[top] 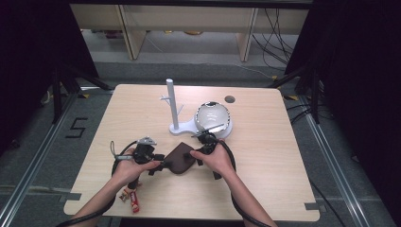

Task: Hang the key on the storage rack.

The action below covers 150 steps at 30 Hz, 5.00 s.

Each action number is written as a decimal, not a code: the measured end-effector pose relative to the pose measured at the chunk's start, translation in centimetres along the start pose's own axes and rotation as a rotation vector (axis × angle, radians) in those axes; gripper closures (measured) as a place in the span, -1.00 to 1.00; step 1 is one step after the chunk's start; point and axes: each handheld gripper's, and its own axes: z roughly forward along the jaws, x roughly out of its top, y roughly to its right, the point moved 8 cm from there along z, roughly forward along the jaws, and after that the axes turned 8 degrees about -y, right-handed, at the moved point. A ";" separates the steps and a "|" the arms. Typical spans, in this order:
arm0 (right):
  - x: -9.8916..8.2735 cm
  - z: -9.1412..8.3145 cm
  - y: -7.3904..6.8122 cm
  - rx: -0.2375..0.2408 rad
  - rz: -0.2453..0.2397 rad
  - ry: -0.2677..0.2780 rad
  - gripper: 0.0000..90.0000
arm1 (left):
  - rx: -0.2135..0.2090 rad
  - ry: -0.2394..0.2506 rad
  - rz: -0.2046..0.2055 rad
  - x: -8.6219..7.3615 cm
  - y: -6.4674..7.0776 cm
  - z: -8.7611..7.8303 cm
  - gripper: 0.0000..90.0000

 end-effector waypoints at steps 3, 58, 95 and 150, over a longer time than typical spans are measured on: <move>0.0 0.0 0.1 0.003 0.022 -0.008 -0.12 | 0.008 0.008 -0.003 0.0 0.1 0.0 0.03; 1.8 -18.5 -0.8 -0.306 -0.190 0.251 0.90 | 0.144 0.332 -0.109 -4.0 -3.1 -10.3 -0.12; 8.8 -17.0 2.6 -0.501 -0.242 0.321 0.90 | 0.166 0.366 -0.180 -5.6 -4.9 -10.8 -0.12; 1.3 -16.3 8.4 -0.406 -0.107 0.437 -0.11 | 0.197 0.385 -0.130 -5.4 -4.3 -11.0 -0.49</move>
